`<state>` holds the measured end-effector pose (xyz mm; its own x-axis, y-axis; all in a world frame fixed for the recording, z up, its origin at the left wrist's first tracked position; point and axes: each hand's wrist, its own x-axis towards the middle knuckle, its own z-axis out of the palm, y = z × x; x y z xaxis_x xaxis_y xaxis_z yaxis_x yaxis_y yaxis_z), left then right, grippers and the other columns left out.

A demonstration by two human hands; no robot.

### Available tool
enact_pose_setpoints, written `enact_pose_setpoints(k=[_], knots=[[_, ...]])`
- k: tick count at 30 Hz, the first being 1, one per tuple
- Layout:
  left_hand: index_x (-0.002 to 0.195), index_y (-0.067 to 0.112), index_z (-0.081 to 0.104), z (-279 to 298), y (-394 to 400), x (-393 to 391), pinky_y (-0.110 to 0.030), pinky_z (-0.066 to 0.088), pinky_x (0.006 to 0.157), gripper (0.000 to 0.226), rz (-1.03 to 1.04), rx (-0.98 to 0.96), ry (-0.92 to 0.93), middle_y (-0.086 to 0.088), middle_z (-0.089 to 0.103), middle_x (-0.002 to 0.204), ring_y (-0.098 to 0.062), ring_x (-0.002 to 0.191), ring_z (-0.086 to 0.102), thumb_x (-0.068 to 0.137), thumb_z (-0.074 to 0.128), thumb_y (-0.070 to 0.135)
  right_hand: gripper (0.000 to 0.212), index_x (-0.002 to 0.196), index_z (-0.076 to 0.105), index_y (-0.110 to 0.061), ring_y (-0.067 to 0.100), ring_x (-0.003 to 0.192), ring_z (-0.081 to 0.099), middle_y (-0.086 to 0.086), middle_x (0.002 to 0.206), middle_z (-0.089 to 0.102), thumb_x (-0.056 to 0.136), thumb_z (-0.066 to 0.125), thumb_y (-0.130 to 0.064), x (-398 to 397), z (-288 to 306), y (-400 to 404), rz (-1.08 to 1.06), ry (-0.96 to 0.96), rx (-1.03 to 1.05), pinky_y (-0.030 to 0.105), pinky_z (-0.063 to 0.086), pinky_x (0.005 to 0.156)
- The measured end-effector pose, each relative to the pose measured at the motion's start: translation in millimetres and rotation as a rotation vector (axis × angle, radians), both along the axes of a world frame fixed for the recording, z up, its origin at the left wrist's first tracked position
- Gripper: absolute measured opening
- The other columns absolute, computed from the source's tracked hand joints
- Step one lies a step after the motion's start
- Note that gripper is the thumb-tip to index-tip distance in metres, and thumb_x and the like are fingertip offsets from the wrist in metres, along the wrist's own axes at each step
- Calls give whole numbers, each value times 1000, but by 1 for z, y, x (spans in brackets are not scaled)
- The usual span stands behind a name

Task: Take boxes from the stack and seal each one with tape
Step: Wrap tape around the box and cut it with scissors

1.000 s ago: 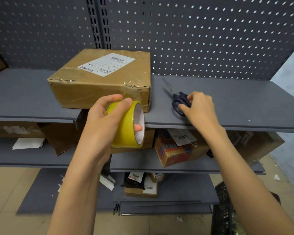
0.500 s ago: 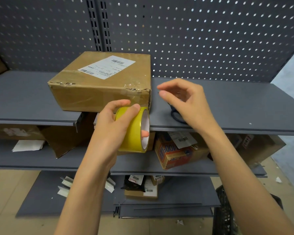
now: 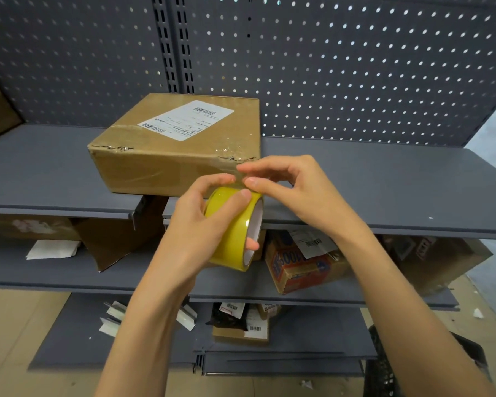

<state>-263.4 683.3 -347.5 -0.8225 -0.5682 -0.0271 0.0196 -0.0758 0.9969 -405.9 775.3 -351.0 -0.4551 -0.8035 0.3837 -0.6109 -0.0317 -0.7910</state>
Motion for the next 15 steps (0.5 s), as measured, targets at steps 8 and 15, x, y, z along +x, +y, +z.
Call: enact_pose_setpoints(k=[8, 15], knots=[[118, 19, 55, -2, -2, -3, -23, 51, 41, 33, -22, -23, 3, -2, 69, 82, -20, 45, 65, 87, 63, 17, 8, 86, 72, -24, 16, 82, 64, -4, 85, 68, 85, 70, -16, -2, -1, -4, -21, -31, -13, 23, 49, 71], [119, 26, 48, -6, 1, -6, -28, 57, 49, 38, -82, -71, -22, -8, 68, 81, -23, 51, 68, 86, 65, 18, 12, 86, 65, -16, 2, 81, 59, -4, 85, 65, 94, 57, -13, 0, -3, -11, -36, -264, 57, 18, 47, 78]])
